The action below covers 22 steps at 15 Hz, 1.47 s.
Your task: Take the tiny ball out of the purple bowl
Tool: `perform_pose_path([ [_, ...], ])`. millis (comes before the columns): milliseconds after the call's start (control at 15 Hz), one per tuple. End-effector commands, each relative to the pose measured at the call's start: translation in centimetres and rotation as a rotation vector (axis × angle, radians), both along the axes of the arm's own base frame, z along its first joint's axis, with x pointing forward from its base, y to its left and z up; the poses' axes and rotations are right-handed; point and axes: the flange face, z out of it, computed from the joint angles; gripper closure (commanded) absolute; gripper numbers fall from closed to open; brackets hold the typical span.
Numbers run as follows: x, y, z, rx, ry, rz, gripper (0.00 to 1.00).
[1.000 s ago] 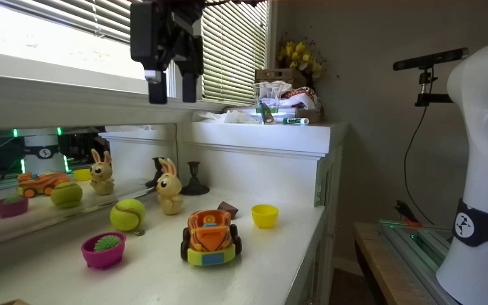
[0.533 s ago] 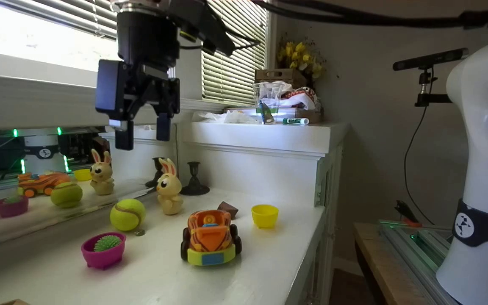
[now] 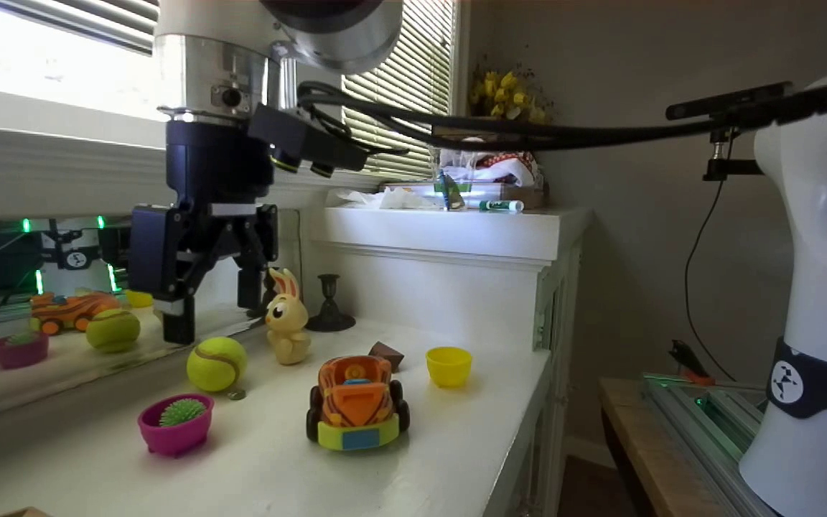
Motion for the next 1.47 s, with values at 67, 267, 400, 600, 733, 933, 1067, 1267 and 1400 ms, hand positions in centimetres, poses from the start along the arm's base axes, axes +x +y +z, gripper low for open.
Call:
perform_pose_path([
  [67,2.3,0.0,-1.8,-0.010,-0.038,0.015,0.00],
  [267,3.1,-0.2,-2.6,-0.009,-0.059,0.011,0.00],
  [400,2.3,-0.6,-2.5,0.003,-0.034,0.000,0.00],
  [600,2.5,-0.6,-2.6,0.003,-0.034,-0.001,0.00],
  [733,2.6,-0.5,-2.6,0.003,-0.036,0.000,0.00],
  [933,3.0,-0.3,-2.9,0.002,-0.038,0.004,0.00],
  [1067,3.1,-0.1,-3.4,-0.006,-0.035,0.009,0.00],
  [1267,3.3,0.1,-4.3,-0.002,-0.024,0.014,0.00],
  [1400,3.5,0.3,-4.8,-0.009,-0.020,0.017,0.00],
])
